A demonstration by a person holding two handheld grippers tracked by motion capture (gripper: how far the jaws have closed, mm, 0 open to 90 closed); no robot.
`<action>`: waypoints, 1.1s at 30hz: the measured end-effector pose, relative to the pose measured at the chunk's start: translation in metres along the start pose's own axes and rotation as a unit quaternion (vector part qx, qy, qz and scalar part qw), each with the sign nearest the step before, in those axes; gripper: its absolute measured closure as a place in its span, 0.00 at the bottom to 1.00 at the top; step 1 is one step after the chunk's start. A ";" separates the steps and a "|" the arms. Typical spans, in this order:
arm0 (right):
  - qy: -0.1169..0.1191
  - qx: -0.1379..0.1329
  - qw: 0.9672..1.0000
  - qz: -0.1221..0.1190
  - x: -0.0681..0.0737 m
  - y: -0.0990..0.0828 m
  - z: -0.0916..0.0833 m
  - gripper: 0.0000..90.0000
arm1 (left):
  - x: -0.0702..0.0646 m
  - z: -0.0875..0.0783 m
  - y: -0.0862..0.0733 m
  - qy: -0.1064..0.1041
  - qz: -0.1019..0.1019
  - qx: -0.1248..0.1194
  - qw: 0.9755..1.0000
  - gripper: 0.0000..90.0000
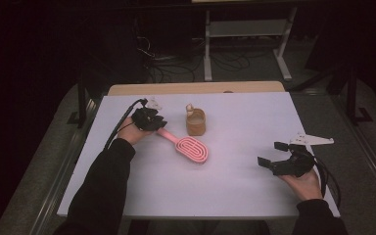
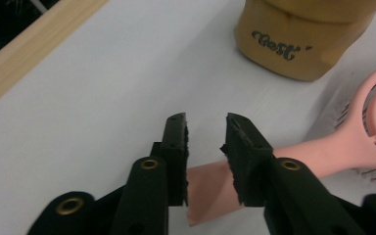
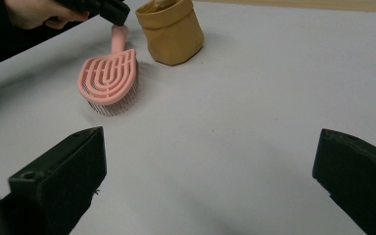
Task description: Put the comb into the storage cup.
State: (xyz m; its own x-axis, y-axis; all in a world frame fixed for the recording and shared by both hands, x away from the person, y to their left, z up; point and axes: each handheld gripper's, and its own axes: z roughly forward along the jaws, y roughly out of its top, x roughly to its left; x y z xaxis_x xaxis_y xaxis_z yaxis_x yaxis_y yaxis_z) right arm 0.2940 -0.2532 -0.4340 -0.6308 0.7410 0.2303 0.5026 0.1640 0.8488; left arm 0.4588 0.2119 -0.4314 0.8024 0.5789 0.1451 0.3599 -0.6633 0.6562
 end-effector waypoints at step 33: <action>0.004 0.008 1.000 -0.003 0.000 0.000 0.004 0.00 | -0.019 0.001 -0.004 -0.033 0.071 0.058 0.995 1.00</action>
State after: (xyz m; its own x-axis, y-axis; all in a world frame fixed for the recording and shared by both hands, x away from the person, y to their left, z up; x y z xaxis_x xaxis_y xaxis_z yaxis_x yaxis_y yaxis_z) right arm 0.2961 -0.2508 -0.4356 -0.6381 0.7350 0.2295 0.5086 0.1786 0.8423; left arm 0.4424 0.2026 -0.4374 0.8771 0.4461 0.1781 0.2908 -0.7883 0.5423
